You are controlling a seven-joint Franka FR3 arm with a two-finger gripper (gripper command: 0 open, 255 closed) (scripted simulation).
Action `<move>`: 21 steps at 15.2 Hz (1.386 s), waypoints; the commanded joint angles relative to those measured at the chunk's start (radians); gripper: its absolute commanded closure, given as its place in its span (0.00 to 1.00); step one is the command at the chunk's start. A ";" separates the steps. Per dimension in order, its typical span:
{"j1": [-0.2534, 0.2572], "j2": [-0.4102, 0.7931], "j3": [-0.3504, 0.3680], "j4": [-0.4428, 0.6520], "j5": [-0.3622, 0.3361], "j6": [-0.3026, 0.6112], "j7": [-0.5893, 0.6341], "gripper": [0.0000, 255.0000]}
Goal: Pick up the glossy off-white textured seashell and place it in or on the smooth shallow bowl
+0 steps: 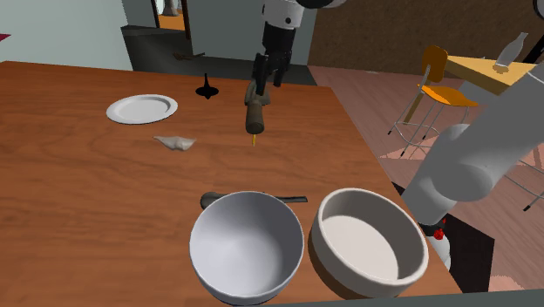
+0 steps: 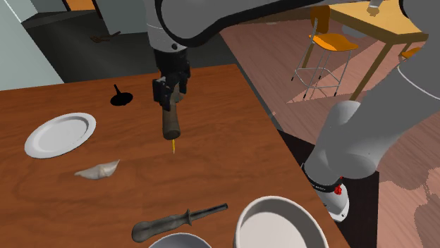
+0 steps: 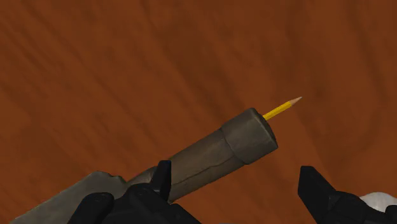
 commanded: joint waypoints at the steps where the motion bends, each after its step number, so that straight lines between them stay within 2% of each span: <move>1: 0.013 0.058 0.018 0.036 -0.001 0.026 -0.001 0.00; 11: 0.093 0.361 0.109 0.285 -0.052 0.090 0.025 0.00; 21: 0.211 0.664 0.160 0.608 -0.146 0.071 0.048 0.00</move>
